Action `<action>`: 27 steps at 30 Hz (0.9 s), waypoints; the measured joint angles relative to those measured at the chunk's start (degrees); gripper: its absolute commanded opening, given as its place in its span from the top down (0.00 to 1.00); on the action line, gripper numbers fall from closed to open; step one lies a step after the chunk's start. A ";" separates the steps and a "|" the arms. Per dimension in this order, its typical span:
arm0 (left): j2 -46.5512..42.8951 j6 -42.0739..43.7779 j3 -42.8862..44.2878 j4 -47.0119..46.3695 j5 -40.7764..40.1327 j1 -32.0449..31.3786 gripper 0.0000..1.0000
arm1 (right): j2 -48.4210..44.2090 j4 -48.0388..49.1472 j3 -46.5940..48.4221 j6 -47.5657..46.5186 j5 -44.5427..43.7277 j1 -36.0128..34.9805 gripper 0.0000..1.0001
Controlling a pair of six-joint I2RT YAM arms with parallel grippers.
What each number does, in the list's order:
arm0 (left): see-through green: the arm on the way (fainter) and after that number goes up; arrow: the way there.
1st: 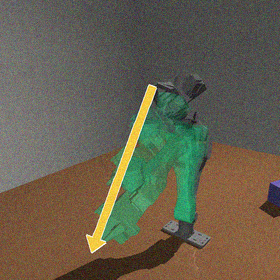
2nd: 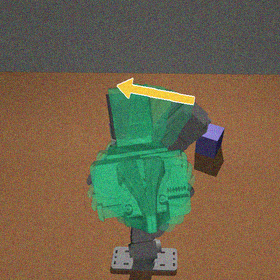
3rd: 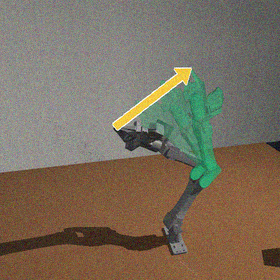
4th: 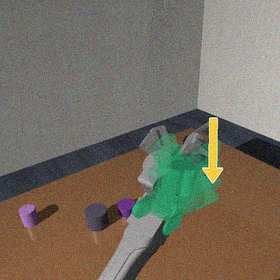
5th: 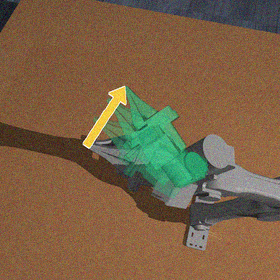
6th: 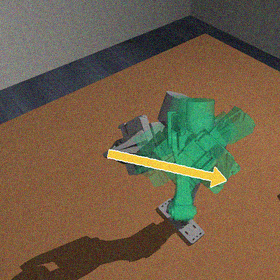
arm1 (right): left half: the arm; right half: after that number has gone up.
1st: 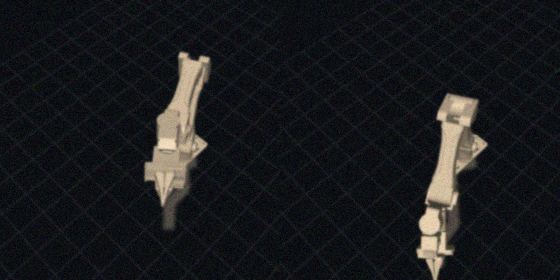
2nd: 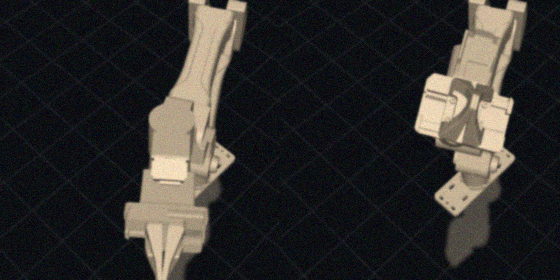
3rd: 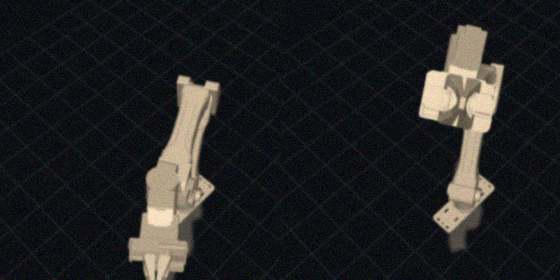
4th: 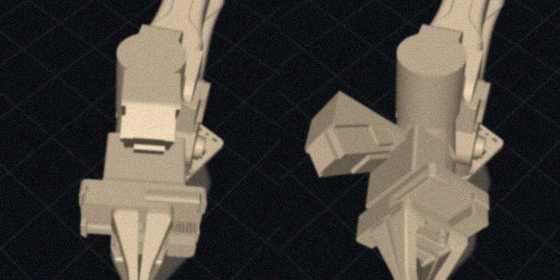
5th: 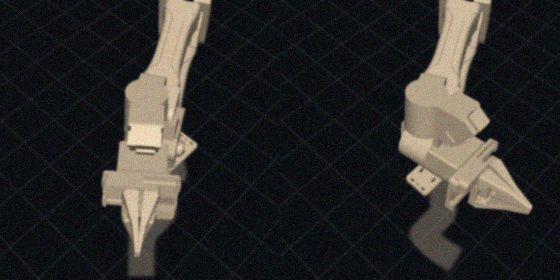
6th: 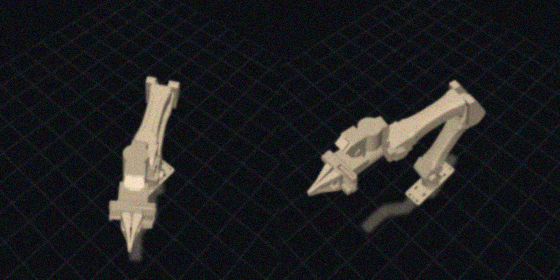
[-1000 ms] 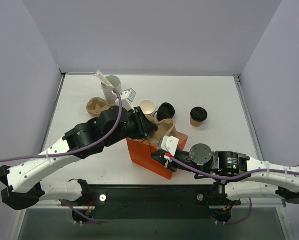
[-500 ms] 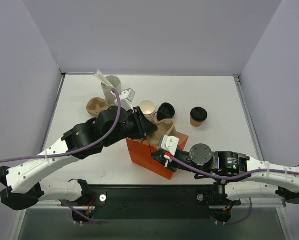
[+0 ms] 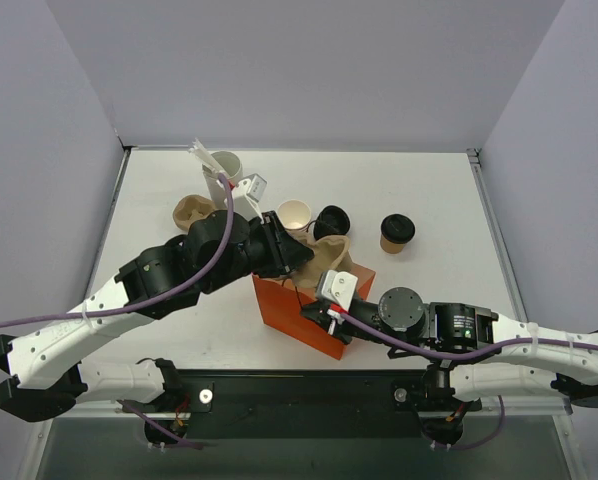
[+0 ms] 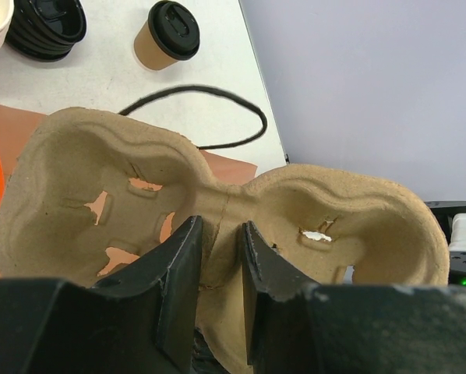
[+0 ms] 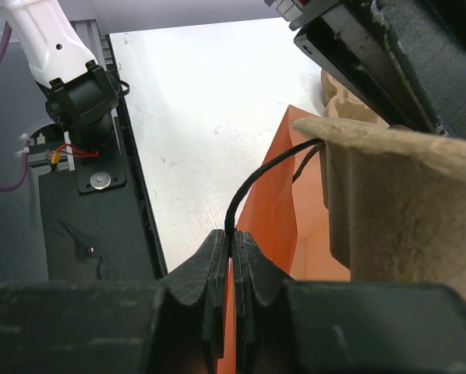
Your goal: Pack the takeout coffee
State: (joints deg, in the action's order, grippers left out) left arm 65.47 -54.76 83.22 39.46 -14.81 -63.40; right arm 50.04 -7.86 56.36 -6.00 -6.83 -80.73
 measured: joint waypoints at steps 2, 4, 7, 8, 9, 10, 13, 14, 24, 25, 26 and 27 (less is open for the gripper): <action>-0.17 -0.04 0.00 0.00 -0.02 0.00 0.76 | 0.17 0.07 0.00 0.00 0.02 0.00 0.94; -0.26 -0.04 0.00 0.00 -0.13 0.00 0.76 | 0.35 0.22 0.00 0.13 0.02 0.00 0.89; -0.26 -0.09 0.00 0.00 -0.26 0.00 0.76 | 0.46 0.35 0.00 0.37 0.09 -0.02 0.84; -0.26 -0.11 -0.07 -0.04 -0.28 0.00 0.76 | 0.46 0.37 0.00 0.42 0.11 -0.09 0.83; -0.26 -0.11 -0.17 -0.15 -0.28 0.00 0.76 | 0.46 0.37 0.00 0.44 0.11 -0.17 0.79; -0.28 -0.13 -0.44 -0.31 -0.20 0.00 0.76 | 0.46 0.35 0.00 0.55 0.11 -0.33 0.76; -0.37 -0.35 -1.86 -0.79 -0.15 0.00 0.76 | 0.42 0.33 0.00 1.25 0.22 -0.37 0.69; -0.37 -0.39 -2.36 -0.92 -0.15 0.00 0.76 | 0.35 0.33 0.00 1.55 0.37 -0.37 0.68; -0.35 1.38 -4.46 -1.51 0.61 0.00 0.76 | -4.81 0.28 0.00 5.88 4.24 -0.37 0.55; -0.22 1.99 -4.44 -1.46 0.76 0.00 0.76 | -5.55 0.31 0.00 6.29 4.39 -0.37 0.55; 0.09 2.71 -4.39 -1.31 0.92 0.00 0.76 | -6.38 0.33 -0.02 6.73 4.66 -0.37 0.54; 0.50 3.32 -4.26 -1.11 1.07 -0.02 0.76 | -7.21 0.31 -0.02 7.19 4.70 -0.37 0.54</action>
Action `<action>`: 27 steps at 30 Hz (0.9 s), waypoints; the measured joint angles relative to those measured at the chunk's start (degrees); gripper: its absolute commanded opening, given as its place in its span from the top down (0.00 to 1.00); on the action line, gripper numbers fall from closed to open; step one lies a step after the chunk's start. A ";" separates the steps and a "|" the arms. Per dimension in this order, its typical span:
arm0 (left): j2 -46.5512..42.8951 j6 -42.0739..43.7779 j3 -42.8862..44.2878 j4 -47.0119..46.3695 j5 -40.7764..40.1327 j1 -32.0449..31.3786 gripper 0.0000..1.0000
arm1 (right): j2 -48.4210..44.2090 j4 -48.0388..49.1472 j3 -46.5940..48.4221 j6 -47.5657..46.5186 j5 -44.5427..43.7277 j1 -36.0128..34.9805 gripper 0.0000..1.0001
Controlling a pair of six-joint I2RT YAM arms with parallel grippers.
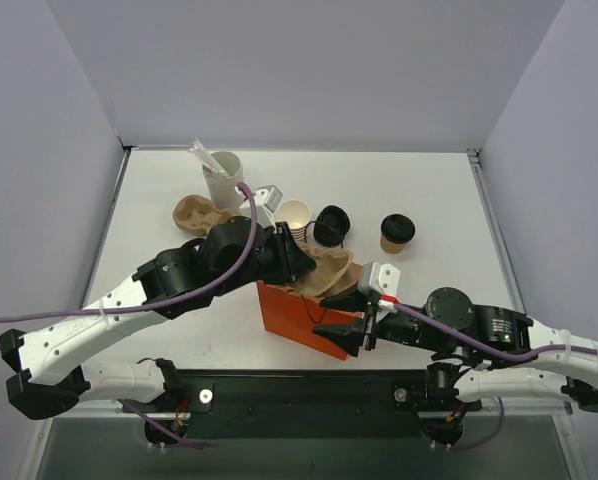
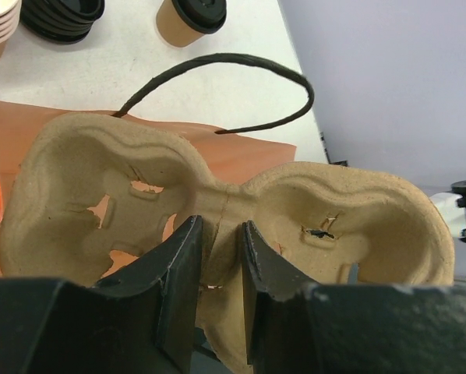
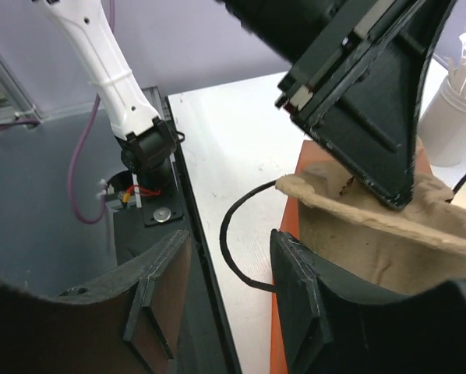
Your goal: Pack the takeout coffee
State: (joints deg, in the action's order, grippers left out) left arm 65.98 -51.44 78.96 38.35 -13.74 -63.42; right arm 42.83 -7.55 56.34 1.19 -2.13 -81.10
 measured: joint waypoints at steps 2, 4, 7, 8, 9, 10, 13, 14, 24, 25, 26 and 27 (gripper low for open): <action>1.11 1.25 0.28 0.44 0.07 -0.02 0.76 | -1.68 0.00 -0.07 0.94 0.02 0.00 0.54; 2.38 2.47 0.70 0.94 0.11 -0.02 0.76 | -2.86 -0.09 -0.17 1.84 -0.02 0.00 0.54; 3.58 3.69 0.96 1.42 0.11 -0.04 0.76 | -4.96 -0.46 -0.48 3.32 -0.61 0.00 0.55; 3.85 4.00 1.07 1.53 0.11 -0.09 0.76 | -5.53 -0.50 -0.59 3.72 -0.90 0.00 0.55; 4.09 4.35 1.29 1.77 0.09 -0.17 0.76 | -6.21 -0.52 -0.79 4.28 -1.44 0.00 0.55; 4.28 4.74 1.46 1.88 0.07 -0.24 0.76 | -6.97 -0.59 -1.07 4.98 -2.32 0.00 0.55; 4.44 5.99 1.73 2.14 -0.04 -0.31 0.76 | -9.29 -1.92 -1.57 7.80 -6.14 0.00 0.55; 4.48 6.40 1.79 2.21 -0.15 -0.37 0.76 | -10.05 -2.36 -1.60 8.68 -7.87 0.00 0.55; 4.87 8.70 2.19 1.99 -1.49 -0.68 0.76 | -15.61 -12.28 -2.45 21.75 -31.98 0.00 0.55; 4.98 8.76 2.36 2.12 -1.92 -0.68 0.76 | -15.50 -14.16 -2.34 23.30 -34.23 0.00 0.55; 5.05 8.85 2.49 2.19 -2.25 -0.68 0.76 | -15.28 -16.06 -2.08 25.07 -36.22 0.00 0.56; 5.09 8.94 2.54 2.16 -2.62 -0.68 0.76 | -14.93 -17.66 -1.66 26.51 -37.66 0.00 0.56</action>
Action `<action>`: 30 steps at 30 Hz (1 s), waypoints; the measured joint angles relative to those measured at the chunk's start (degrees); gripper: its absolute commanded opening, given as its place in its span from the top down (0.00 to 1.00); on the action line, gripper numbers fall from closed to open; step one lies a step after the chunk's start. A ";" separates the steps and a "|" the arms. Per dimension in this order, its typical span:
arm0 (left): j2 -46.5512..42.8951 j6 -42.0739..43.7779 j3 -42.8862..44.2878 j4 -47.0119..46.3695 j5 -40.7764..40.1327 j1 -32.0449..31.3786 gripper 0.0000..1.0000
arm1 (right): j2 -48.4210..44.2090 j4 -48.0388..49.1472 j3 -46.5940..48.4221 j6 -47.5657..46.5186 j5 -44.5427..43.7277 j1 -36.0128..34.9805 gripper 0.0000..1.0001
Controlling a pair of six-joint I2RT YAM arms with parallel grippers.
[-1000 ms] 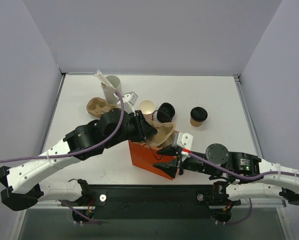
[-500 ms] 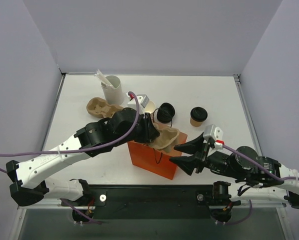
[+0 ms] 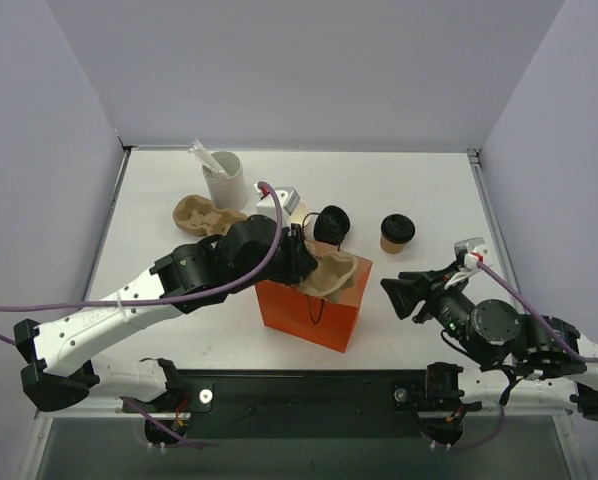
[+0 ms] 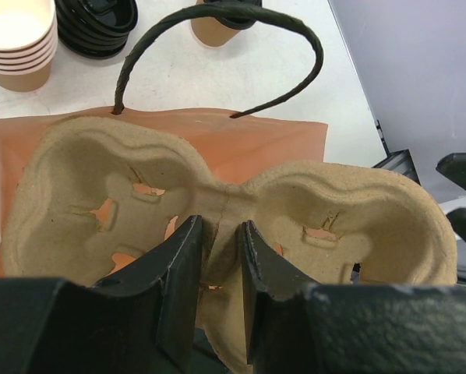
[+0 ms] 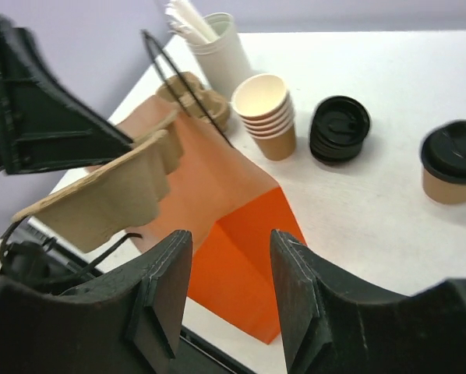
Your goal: Pack the takeout coffee
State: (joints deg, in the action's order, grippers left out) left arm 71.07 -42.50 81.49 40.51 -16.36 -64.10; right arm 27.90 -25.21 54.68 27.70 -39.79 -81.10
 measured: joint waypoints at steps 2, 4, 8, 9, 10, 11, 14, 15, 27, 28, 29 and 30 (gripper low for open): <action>0.04 0.22 0.00 0.11 -0.68 -0.07 0.76 | 1.49 -3.89 1.49 4.42 -3.58 0.00 0.56; 0.15 0.39 0.00 0.11 -1.27 -0.13 0.77 | 3.10 -6.69 2.73 7.98 -6.12 0.00 0.56; 0.70 1.09 0.24 0.33 -2.29 -0.44 0.77 | 6.12 -10.29 3.45 13.94 -9.44 0.00 0.55; 0.83 1.22 0.28 0.37 -2.54 -0.50 0.77 | 6.91 -10.78 3.58 14.88 -9.77 0.00 0.55; 0.92 1.29 0.28 0.42 -2.71 -0.63 0.77 | 7.72 -11.21 3.74 15.76 -9.97 0.00 0.55; 0.98 1.38 0.28 0.44 -2.91 -0.68 0.77 | 8.70 -11.67 4.02 16.48 -10.12 0.00 0.55; 1.03 1.68 0.31 0.39 -3.15 -0.70 0.77 | 11.19 -12.31 4.98 17.62 -10.38 0.09 0.55; 1.03 1.81 0.28 0.39 -3.26 -0.70 0.77 | 12.17 -12.37 5.42 17.86 -10.36 0.46 0.55; 0.50 5.64 0.28 -0.70 -3.37 -0.70 0.77 | 20.52 -12.28 13.64 11.45 9.05 26.25 0.57; 0.48 5.84 0.28 -0.76 -3.37 -0.68 0.77 | 21.49 -12.22 14.56 10.58 12.50 28.81 0.57; 0.48 6.01 0.28 -0.79 -3.37 -0.68 0.77 | 22.25 -12.15 15.26 9.70 15.30 30.62 0.57; 0.48 6.23 0.28 -0.79 -3.37 -0.68 0.77 | 23.41 -12.09 15.96 8.79 18.95 32.85 0.57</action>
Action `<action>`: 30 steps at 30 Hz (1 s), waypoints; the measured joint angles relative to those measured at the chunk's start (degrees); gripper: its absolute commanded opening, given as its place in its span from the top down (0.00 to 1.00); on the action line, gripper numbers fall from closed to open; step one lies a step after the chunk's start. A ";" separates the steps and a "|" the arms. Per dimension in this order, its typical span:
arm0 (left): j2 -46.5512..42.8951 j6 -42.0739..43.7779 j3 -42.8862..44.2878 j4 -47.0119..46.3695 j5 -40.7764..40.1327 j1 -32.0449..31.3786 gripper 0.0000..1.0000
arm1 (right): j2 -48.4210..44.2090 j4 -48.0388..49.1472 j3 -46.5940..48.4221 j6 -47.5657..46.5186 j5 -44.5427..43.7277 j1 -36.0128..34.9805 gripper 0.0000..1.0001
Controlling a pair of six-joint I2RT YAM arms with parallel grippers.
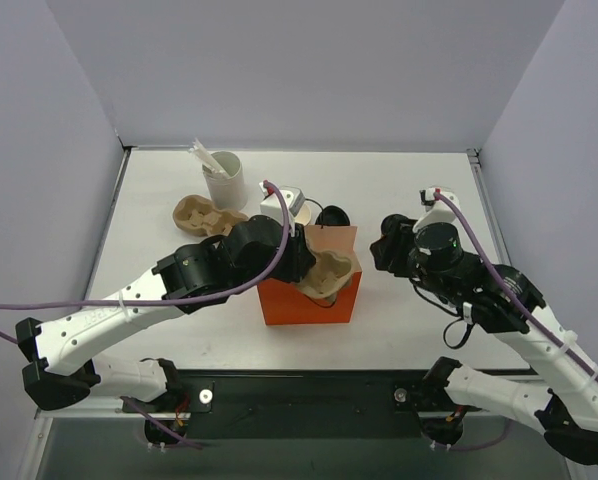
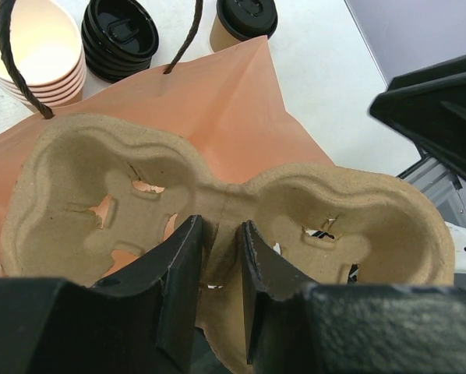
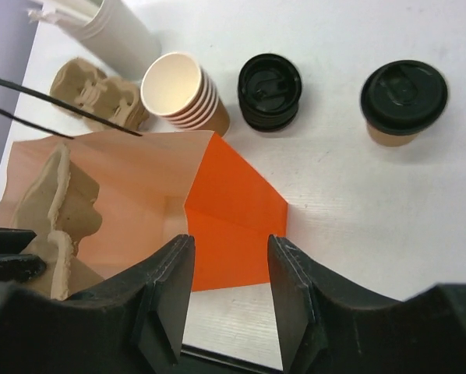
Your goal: Pack the takeout coffee
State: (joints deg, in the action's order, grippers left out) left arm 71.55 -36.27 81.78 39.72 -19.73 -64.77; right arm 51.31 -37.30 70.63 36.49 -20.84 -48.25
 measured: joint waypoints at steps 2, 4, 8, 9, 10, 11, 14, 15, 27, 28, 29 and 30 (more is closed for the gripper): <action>0.00 0.37 0.00 -0.02 -0.07 0.00 0.77 | 1.46 0.17 0.61 -1.18 5.33 2.64 0.57; 0.02 0.57 0.00 -0.02 -0.31 0.00 0.77 | 3.63 0.28 0.96 -2.45 10.19 4.50 0.57; 0.04 0.50 0.00 -0.02 -1.42 -0.02 0.77 | 8.24 0.31 1.07 -4.39 16.85 5.66 0.58; 0.07 0.50 0.00 -0.02 -1.73 -0.02 0.77 | 9.20 0.28 1.07 -4.72 17.75 5.81 0.58; 0.09 0.46 0.00 -0.02 -2.08 -0.02 0.77 | 9.97 0.28 1.09 -5.03 18.47 5.84 0.59; 0.13 0.35 0.00 -0.02 -2.43 -0.02 0.77 | 10.56 0.31 1.09 -5.22 18.99 5.84 0.60; 0.39 -0.17 0.02 0.02 -3.43 -0.02 0.77 | 11.39 0.76 1.09 -5.62 19.76 5.84 0.75; 0.59 -0.61 0.07 0.17 -3.87 -0.02 0.77 | 11.41 0.92 1.09 -5.68 19.78 5.84 0.81; 2.89 -9.68 2.05 4.28 -10.62 -0.02 0.78 | 4.17 5.53 -5.49 1.70 13.79 1.92 1.00; 2.89 -10.25 2.05 4.46 -11.23 -0.02 0.78 | 3.39 5.99 -6.23 2.54 12.85 1.11 1.00; 2.89 -10.95 2.05 4.55 -11.76 -0.02 0.78 | 2.73 6.38 -6.91 3.10 11.89 0.26 1.00; 2.89 -11.43 2.05 4.66 -12.20 -0.02 0.78 | 2.21 6.69 -7.43 3.72 11.10 -0.57 1.00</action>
State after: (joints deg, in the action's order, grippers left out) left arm 74.43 -47.70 83.83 44.38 -31.92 -64.79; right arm 53.52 -30.61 63.20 40.21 -9.74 -48.82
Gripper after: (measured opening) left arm 0.333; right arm 0.026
